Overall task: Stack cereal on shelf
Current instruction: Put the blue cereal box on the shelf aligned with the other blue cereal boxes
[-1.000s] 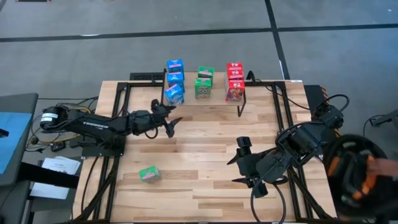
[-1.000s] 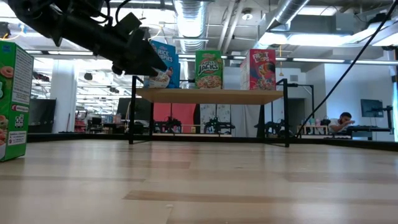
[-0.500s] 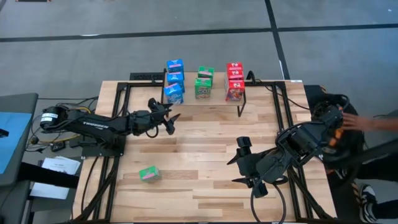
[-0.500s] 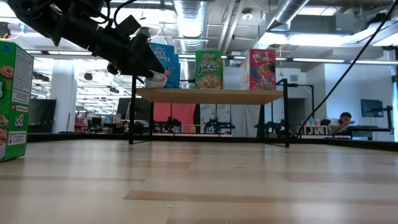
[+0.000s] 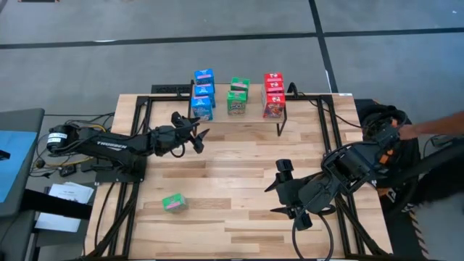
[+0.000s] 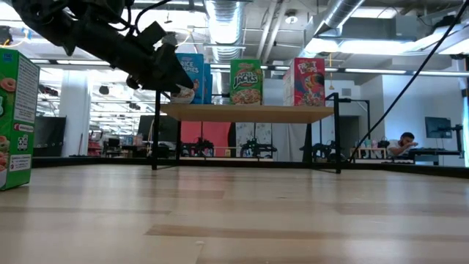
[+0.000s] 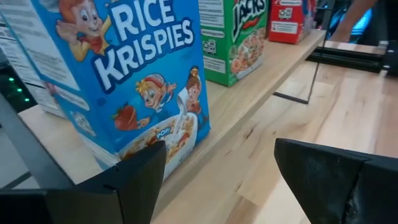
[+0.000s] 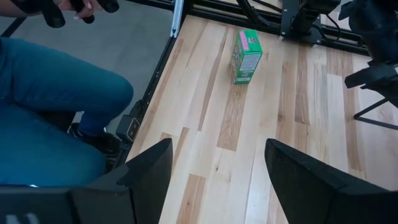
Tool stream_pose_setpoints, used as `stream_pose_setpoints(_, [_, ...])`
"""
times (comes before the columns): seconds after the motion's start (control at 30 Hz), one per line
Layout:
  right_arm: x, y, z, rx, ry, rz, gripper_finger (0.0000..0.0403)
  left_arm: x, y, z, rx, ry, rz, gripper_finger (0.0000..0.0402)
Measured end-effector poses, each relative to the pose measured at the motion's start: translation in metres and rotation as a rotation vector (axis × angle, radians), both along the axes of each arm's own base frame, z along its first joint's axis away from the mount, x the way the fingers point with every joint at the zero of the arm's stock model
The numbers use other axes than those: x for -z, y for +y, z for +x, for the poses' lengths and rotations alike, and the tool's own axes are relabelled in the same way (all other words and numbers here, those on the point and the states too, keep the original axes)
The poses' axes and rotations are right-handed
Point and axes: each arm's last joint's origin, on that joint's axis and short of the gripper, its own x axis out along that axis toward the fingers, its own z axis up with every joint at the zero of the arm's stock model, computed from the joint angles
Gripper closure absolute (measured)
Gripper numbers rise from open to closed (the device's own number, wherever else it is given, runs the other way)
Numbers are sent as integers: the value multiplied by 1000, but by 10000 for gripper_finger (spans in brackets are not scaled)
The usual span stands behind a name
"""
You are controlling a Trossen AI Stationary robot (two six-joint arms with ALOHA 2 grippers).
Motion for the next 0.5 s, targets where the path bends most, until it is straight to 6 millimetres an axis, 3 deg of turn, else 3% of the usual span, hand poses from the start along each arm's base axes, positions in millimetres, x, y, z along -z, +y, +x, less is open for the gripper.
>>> stream_pose_setpoints(0.27, [0, 0, 0, 0, 0, 0, 122, -1, -11, 1, 78, -1, -6, 111])
stream_pose_setpoints(0.5, [0, 1, 0, -3, 0, 0, 122, -7, -21, -10, 66, 37, 2, 111])
